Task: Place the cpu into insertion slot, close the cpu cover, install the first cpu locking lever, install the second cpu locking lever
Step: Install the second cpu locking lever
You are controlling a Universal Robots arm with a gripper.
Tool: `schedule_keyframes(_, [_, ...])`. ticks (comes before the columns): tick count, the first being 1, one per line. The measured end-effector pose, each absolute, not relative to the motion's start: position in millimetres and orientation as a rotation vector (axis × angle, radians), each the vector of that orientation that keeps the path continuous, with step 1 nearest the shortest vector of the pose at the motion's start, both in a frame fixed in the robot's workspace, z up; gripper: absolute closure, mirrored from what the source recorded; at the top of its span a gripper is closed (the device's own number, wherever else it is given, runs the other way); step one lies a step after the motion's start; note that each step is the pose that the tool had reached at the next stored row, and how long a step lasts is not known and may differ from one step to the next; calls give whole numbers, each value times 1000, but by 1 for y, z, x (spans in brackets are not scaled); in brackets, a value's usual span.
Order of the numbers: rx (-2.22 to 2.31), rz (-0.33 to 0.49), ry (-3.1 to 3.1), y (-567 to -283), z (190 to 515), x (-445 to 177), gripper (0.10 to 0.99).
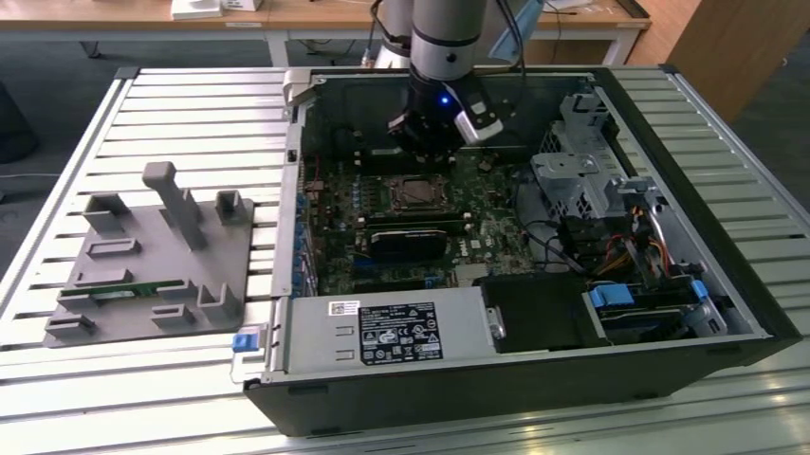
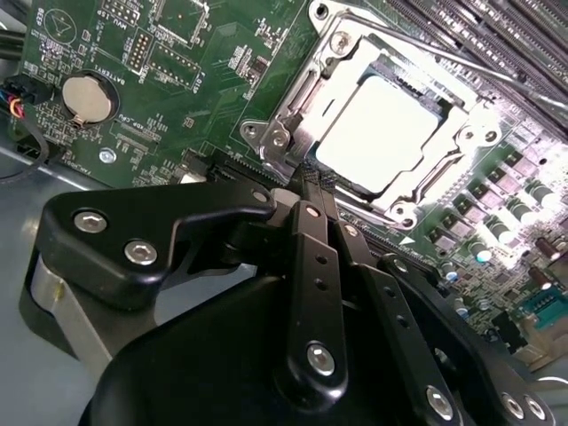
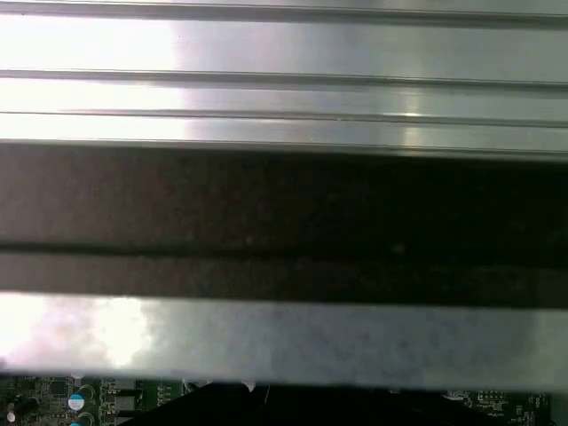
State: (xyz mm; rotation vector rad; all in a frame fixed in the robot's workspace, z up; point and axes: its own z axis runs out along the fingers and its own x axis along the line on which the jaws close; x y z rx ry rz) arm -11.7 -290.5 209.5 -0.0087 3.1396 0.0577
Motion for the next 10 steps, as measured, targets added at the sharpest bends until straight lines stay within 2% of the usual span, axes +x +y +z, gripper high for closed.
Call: schedule_keyframes(10, [-9,58,3140,-296,210,-12,980])
